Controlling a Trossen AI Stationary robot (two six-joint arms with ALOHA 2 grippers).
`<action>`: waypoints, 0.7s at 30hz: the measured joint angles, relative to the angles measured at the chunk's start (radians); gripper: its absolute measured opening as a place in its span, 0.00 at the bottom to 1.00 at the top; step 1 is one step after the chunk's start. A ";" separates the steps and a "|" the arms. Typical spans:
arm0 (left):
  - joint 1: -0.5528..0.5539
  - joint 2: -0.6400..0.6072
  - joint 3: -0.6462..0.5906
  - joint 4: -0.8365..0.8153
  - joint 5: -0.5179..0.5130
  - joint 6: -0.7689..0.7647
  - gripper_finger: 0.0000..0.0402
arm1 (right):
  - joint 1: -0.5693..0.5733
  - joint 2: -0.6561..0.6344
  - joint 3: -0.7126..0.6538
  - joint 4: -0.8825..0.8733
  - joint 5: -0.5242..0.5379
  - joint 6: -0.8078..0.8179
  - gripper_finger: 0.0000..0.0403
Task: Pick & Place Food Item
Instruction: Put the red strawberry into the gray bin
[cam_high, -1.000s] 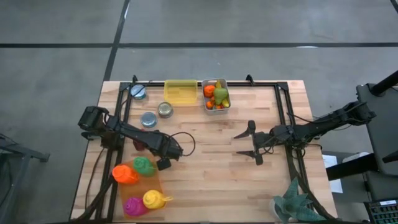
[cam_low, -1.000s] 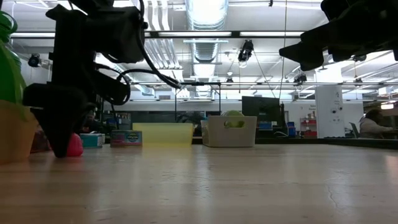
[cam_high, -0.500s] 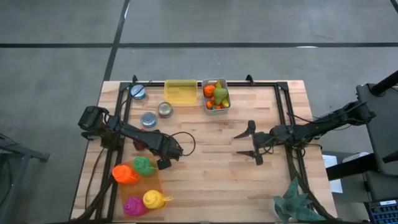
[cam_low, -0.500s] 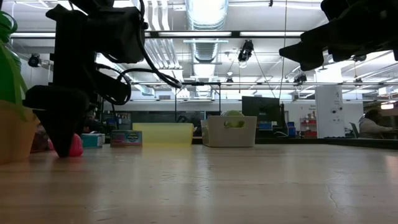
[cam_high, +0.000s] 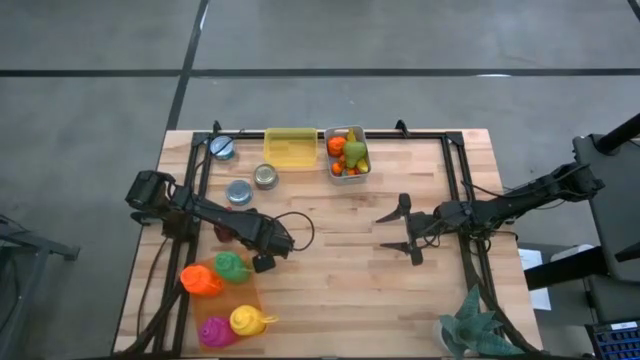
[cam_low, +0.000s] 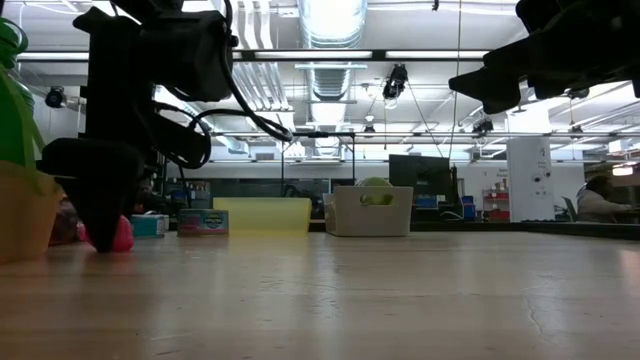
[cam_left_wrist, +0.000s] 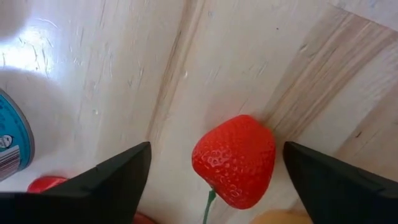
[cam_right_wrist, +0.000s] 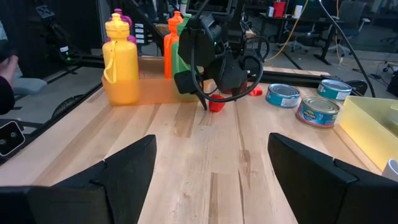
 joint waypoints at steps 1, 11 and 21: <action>0.000 0.000 0.000 0.000 0.000 0.000 0.88 | 0.000 0.000 0.000 0.000 0.000 0.000 0.76; 0.000 0.000 0.000 -0.001 -0.004 0.005 0.49 | 0.000 0.000 0.000 0.000 0.000 0.000 0.76; 0.000 -0.002 0.001 -0.003 -0.007 0.005 0.52 | 0.000 0.000 0.000 0.000 0.000 0.000 0.76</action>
